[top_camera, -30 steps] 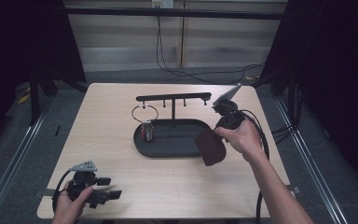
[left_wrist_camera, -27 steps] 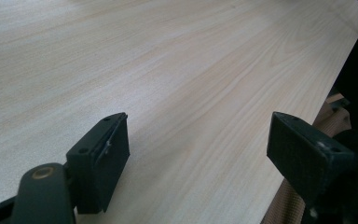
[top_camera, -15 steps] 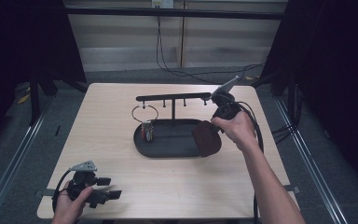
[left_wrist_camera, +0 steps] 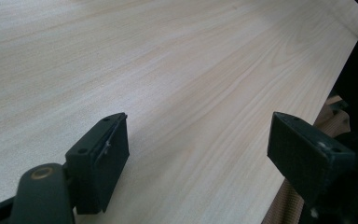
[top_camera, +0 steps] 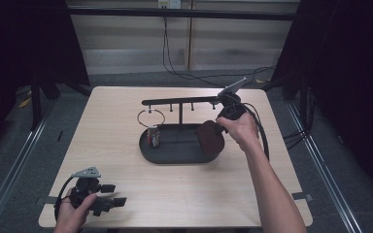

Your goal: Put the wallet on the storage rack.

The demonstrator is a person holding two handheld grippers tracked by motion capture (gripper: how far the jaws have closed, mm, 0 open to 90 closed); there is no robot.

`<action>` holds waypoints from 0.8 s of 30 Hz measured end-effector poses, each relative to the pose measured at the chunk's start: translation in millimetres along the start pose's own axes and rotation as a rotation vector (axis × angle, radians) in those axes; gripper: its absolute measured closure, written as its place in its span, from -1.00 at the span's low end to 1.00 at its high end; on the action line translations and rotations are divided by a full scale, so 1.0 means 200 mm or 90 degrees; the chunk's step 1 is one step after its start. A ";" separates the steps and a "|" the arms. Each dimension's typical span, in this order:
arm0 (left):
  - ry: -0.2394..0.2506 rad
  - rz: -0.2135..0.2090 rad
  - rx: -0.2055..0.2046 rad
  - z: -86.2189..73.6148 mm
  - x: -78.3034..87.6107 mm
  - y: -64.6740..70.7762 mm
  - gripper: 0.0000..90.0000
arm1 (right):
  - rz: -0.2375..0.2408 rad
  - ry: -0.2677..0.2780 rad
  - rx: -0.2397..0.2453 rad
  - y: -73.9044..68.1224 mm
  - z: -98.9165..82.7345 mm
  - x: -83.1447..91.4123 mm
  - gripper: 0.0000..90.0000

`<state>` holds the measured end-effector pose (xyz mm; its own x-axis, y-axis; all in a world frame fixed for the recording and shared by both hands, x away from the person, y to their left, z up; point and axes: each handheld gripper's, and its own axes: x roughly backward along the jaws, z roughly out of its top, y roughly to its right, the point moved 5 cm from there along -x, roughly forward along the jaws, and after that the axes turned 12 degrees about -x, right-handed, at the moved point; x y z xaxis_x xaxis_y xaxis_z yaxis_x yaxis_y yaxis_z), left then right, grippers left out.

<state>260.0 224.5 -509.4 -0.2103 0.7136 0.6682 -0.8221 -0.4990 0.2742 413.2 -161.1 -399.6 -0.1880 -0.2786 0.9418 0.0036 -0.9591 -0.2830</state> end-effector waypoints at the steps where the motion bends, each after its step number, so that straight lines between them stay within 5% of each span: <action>1: 0.000 0.001 0.002 0.00 0.00 0.00 -0.55 | 0.000 0.000 0.000 0.00 0.00 0.00 0.85; 11: -0.001 0.003 -0.004 0.00 0.00 0.01 -0.55 | 0.040 0.023 -0.011 -0.01 0.03 -0.06 0.85; 24: -0.001 0.001 -0.005 0.00 0.01 0.01 -0.55 | 0.095 0.027 -0.061 0.08 0.03 -0.18 0.85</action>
<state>258.6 224.4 -508.3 -0.2106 0.7125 0.6693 -0.8260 -0.4959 0.2680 425.4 -165.9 -436.5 -0.2341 -0.4131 0.8801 -0.0579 -0.8977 -0.4368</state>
